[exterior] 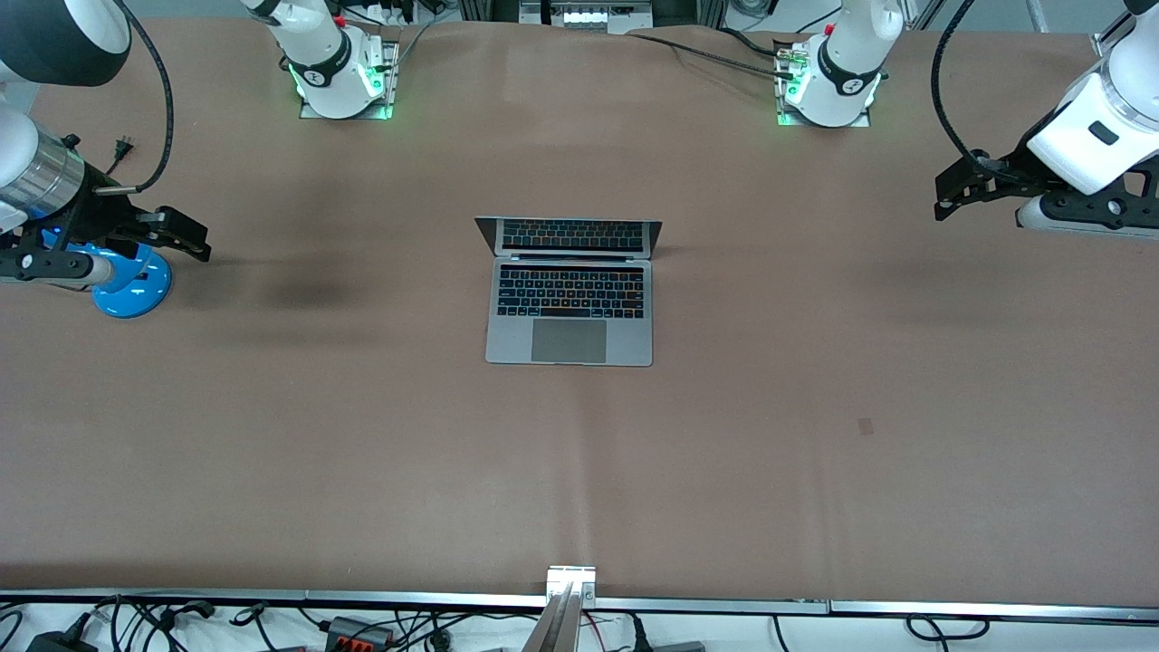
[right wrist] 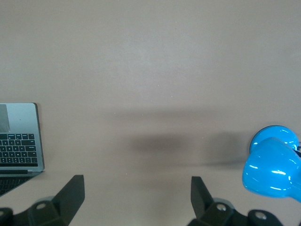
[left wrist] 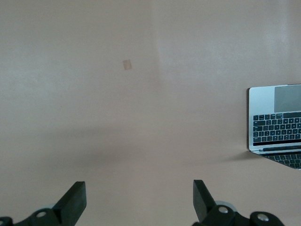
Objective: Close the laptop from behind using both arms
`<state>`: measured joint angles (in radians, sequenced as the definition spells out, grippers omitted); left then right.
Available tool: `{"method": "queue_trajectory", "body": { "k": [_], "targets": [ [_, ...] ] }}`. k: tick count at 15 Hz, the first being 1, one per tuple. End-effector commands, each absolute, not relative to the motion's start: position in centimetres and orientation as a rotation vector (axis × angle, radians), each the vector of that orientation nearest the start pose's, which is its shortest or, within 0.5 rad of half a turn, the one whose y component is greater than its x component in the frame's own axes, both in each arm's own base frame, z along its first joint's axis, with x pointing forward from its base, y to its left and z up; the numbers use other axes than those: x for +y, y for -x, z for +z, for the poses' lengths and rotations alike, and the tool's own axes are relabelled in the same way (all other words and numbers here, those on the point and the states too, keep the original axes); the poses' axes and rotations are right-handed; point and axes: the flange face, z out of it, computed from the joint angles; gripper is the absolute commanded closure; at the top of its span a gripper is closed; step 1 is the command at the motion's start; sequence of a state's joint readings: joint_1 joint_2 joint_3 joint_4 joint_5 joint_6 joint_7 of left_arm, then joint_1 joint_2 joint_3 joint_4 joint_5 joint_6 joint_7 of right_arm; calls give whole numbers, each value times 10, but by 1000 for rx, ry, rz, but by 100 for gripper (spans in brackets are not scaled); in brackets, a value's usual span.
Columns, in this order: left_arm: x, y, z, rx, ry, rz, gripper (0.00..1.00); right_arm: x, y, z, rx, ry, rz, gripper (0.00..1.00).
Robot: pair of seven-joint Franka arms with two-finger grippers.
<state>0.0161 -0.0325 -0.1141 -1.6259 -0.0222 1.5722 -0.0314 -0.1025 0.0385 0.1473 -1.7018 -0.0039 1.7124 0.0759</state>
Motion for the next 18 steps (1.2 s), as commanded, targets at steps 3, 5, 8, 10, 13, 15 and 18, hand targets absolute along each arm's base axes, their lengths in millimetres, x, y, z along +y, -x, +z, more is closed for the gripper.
{"method": "queue_trajectory", "body": {
  "k": [3,5,8,10,13,15,18],
  "targets": [
    [-53,-536,621,103,3140,15,0,22,-571,559,26,3139,31,0],
    [-53,-536,620,106,3139,27,0,22,-575,567,22,3137,5,0],
    [-51,-538,605,101,3146,143,0,24,-575,571,17,3136,40,0],
    [-48,-537,605,90,3145,180,0,27,-575,570,23,3125,51,0],
    [-48,-543,595,109,3145,209,0,20,-567,566,-32,3103,157,0],
    [-48,-543,593,114,3144,223,0,23,-560,574,-84,3057,164,61],
    [-48,-546,585,124,3142,274,50,31,-559,570,-102,3054,186,100]
  ]
}}
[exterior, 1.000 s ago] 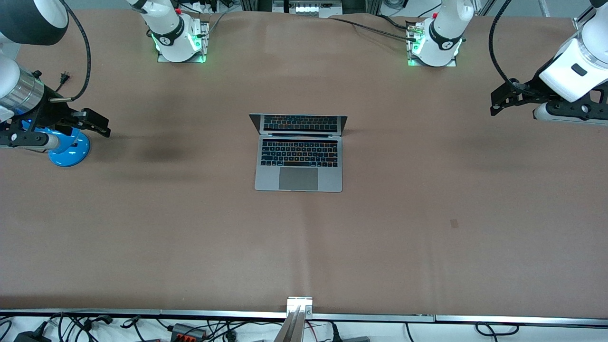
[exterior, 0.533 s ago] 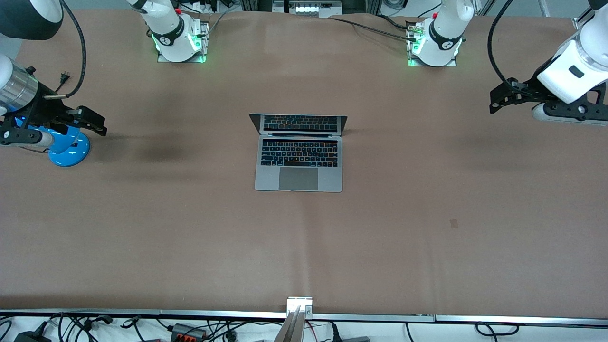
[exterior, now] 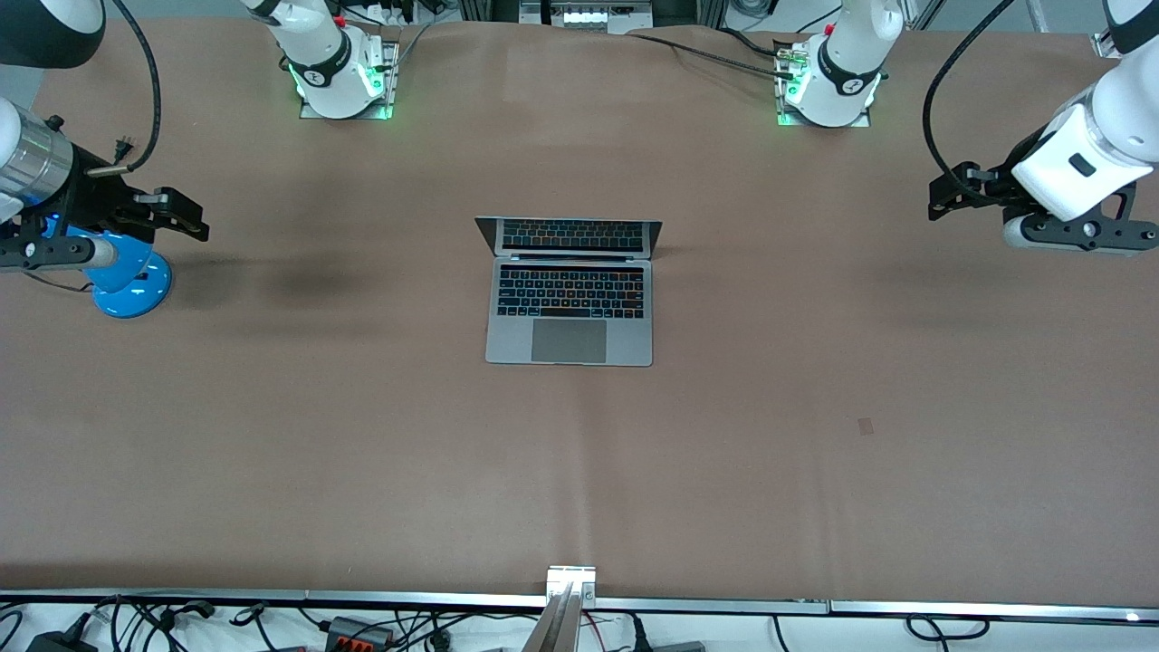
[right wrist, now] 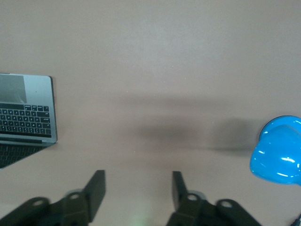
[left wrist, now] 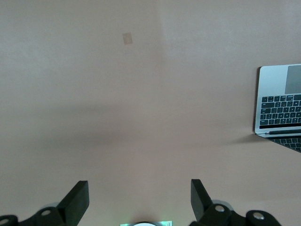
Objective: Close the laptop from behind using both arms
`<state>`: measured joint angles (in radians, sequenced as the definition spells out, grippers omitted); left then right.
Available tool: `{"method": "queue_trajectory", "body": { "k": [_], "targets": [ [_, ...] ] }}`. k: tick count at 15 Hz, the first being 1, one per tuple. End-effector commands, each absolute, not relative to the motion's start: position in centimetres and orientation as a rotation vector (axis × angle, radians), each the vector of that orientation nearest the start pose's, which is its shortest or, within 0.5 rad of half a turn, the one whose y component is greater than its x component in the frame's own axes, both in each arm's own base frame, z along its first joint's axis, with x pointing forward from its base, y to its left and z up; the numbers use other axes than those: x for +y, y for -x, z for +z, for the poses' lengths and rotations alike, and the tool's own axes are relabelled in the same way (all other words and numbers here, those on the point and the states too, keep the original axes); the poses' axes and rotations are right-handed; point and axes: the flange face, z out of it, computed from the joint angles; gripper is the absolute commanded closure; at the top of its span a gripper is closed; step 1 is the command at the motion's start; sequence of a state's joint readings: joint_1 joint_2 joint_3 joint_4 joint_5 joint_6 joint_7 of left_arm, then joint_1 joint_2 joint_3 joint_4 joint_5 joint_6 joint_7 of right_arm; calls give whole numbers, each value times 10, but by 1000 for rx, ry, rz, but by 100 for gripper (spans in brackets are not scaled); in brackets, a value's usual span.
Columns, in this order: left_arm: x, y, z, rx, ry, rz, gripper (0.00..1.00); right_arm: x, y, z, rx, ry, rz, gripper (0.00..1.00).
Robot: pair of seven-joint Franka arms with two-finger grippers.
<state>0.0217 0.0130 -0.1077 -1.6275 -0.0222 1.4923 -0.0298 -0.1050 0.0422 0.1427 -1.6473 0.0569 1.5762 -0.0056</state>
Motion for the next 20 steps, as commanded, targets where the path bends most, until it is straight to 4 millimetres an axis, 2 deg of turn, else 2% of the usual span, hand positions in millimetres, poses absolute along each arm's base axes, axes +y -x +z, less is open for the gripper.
{"method": "queue_trajectory", "body": {
  "k": [1,2,3,4,5,7,9,12,14,15,17,18,20],
  "targets": [
    [-49,-545,578,141,3138,332,70,36,-559,567,-114,3054,189,100],
    [-51,-545,576,145,3142,355,86,46,-559,562,-136,3047,203,100],
    [-51,-544,576,144,3160,361,96,57,-559,549,-113,3041,223,100],
    [-53,-544,575,147,3164,367,99,72,-557,535,-18,3020,228,100],
    [-58,-543,575,160,3167,368,99,89,-553,524,54,3002,231,100],
    [-71,-540,569,188,3201,408,99,122,-545,506,91,2993,273,100],
    [-106,-532,566,267,3229,465,99,138,-530,476,122,2897,393,100],
    [-153,-518,556,290,3211,522,99,174,-496,432,62,2907,460,100],
    [-186,-500,550,192,3246,633,99,204,-471,404,59,2928,534,100],
    [-209,-487,548,162,3251,668,99,229,-452,387,91,2954,551,100],
    [-249,-462,538,193,3210,701,99,253,-428,364,127,2962,559,100],
    [-261,-453,538,212,3204,694,99,267,-417,354,89,2971,560,100],
    [-271,-435,522,232,3174,745,99,284,-402,341,91,2989,555,100]
  ]
}}
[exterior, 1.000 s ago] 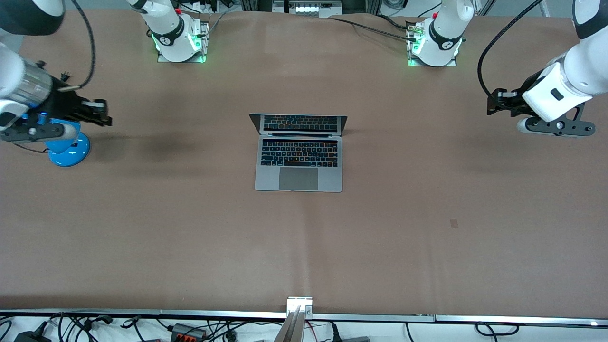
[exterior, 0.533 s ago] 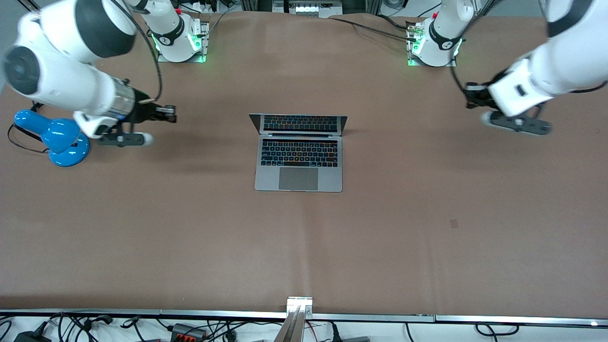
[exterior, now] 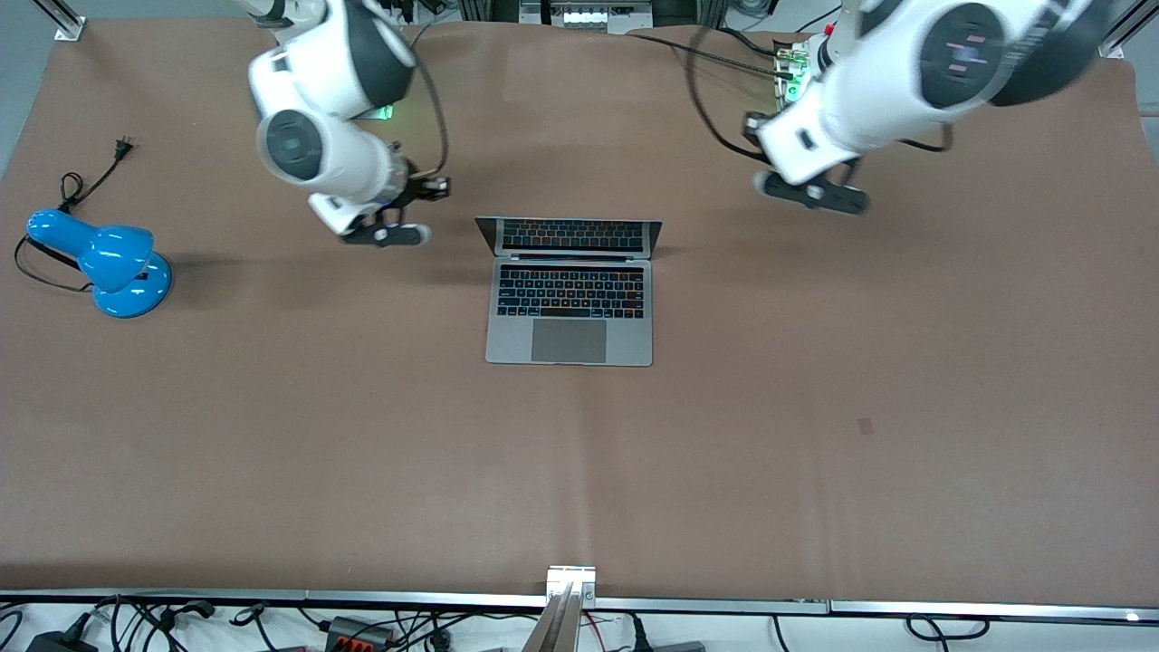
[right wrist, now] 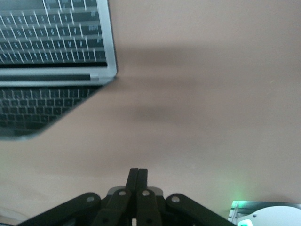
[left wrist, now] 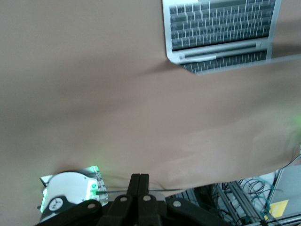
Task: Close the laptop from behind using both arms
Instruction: 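Move both grippers toward the laptop lid's back edge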
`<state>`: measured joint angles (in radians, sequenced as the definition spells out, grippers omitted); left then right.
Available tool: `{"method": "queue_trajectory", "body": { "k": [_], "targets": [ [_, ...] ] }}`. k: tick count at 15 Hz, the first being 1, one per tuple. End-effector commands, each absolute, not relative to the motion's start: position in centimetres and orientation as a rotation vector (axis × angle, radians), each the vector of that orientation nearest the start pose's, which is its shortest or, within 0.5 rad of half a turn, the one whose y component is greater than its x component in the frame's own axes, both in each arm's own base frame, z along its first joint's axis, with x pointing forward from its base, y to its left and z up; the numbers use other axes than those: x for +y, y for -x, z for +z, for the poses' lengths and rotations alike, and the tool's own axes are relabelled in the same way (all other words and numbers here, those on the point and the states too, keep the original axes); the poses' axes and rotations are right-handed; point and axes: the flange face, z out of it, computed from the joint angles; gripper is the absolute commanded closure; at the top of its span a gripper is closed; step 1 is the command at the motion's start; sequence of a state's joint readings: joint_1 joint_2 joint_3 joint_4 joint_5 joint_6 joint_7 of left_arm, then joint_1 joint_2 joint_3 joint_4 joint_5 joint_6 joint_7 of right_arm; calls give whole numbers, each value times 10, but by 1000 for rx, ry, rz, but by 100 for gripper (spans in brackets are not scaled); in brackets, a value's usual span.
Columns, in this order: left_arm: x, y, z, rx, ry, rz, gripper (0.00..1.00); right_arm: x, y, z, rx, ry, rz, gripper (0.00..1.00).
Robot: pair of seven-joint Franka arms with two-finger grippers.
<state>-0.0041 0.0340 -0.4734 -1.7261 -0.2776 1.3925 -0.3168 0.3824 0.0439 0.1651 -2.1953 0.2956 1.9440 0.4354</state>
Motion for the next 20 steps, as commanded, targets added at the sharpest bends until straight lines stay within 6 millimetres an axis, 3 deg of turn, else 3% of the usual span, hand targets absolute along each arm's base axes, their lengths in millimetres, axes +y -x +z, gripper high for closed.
{"method": "queue_trajectory", "body": {
  "k": [1,4,8,12,17,20],
  "targets": [
    [-275,-424,514,225,3189,788,99,299,-388,336,62,3001,544,100],
    [-291,-389,483,227,3207,688,99,327,-370,324,55,3017,509,100],
    [-313,-375,430,218,3264,534,99,339,-384,307,75,2996,401,100],
    [-327,-383,389,155,3364,402,99,345,-402,303,88,2983,393,100],
    [-350,-405,353,73,3496,246,99,361,-427,303,95,2963,379,100],
    [-358,-409,336,54,3531,213,99,366,-441,303,103,2952,369,100]
  ]
}}
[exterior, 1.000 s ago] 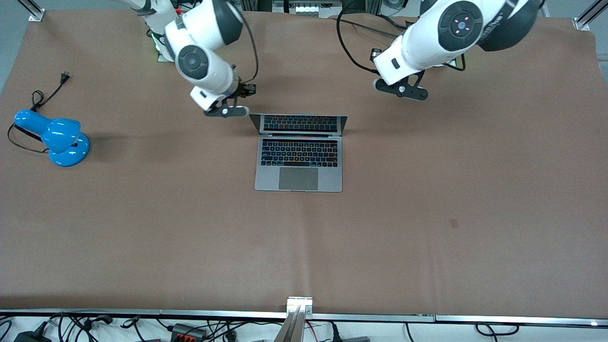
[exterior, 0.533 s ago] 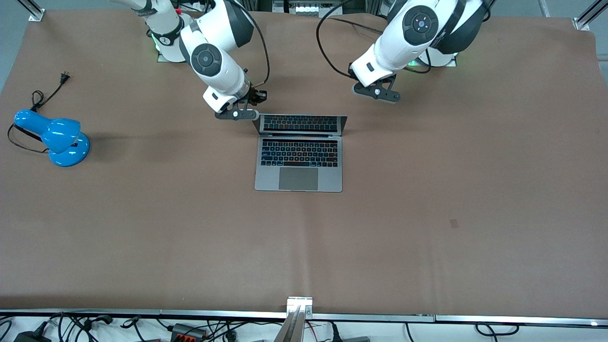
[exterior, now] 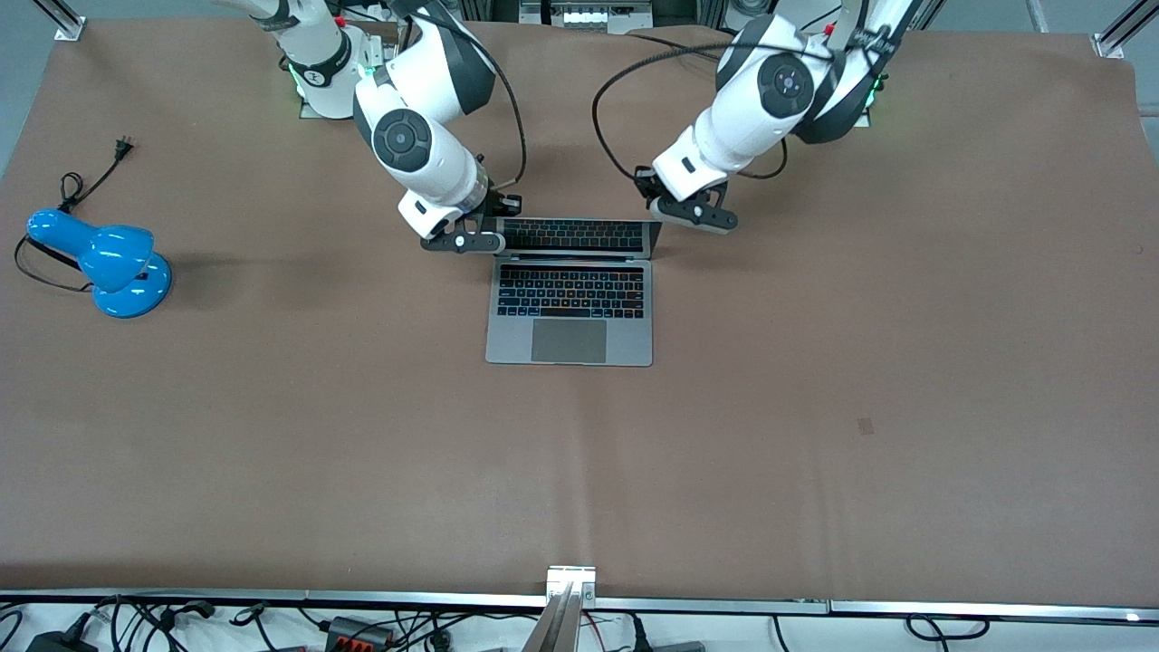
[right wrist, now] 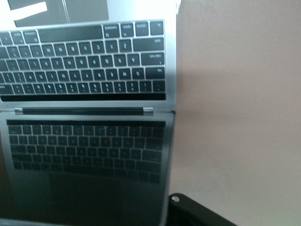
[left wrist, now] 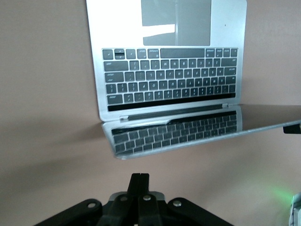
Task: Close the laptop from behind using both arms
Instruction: 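Push the laptop lid down toward the keyboard with both grippers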
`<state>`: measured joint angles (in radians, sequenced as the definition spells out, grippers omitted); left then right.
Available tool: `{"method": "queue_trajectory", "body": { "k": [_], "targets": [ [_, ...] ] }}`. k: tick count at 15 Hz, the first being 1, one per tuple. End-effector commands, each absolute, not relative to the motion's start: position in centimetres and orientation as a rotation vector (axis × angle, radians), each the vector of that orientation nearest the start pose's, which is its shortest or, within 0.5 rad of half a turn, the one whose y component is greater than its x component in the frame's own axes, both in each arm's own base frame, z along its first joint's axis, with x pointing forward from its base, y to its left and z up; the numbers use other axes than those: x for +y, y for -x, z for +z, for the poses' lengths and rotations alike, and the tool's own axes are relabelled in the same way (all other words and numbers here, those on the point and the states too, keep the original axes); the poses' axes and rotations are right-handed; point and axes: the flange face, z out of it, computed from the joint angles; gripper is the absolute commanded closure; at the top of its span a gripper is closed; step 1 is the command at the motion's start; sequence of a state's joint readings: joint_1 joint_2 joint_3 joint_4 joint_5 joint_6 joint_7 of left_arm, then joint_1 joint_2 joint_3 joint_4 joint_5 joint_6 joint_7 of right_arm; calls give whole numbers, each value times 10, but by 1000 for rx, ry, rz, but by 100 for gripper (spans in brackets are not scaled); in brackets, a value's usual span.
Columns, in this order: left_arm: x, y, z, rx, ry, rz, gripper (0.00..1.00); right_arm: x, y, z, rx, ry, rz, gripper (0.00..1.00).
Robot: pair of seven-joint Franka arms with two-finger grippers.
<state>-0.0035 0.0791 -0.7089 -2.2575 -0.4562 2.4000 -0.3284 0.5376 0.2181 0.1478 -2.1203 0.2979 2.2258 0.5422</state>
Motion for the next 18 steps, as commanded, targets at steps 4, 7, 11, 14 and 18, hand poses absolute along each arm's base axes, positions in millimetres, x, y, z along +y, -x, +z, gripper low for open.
{"method": "queue_trajectory", "body": {
  "k": [4,7,11,14,18],
  "targets": [
    [-368,-415,321,25,3579,126,99,368,-466,304,115,2932,342,100],
    [-369,-422,311,18,3601,82,99,359,-483,308,132,2920,320,100],
    [-370,-426,306,78,3604,71,99,360,-508,299,153,2909,314,100],
    [-366,-446,297,146,3637,-10,99,368,-528,288,183,2892,317,100],
    [-359,-466,271,200,3668,-197,99,372,-541,270,186,2893,333,100]
  ]
}}
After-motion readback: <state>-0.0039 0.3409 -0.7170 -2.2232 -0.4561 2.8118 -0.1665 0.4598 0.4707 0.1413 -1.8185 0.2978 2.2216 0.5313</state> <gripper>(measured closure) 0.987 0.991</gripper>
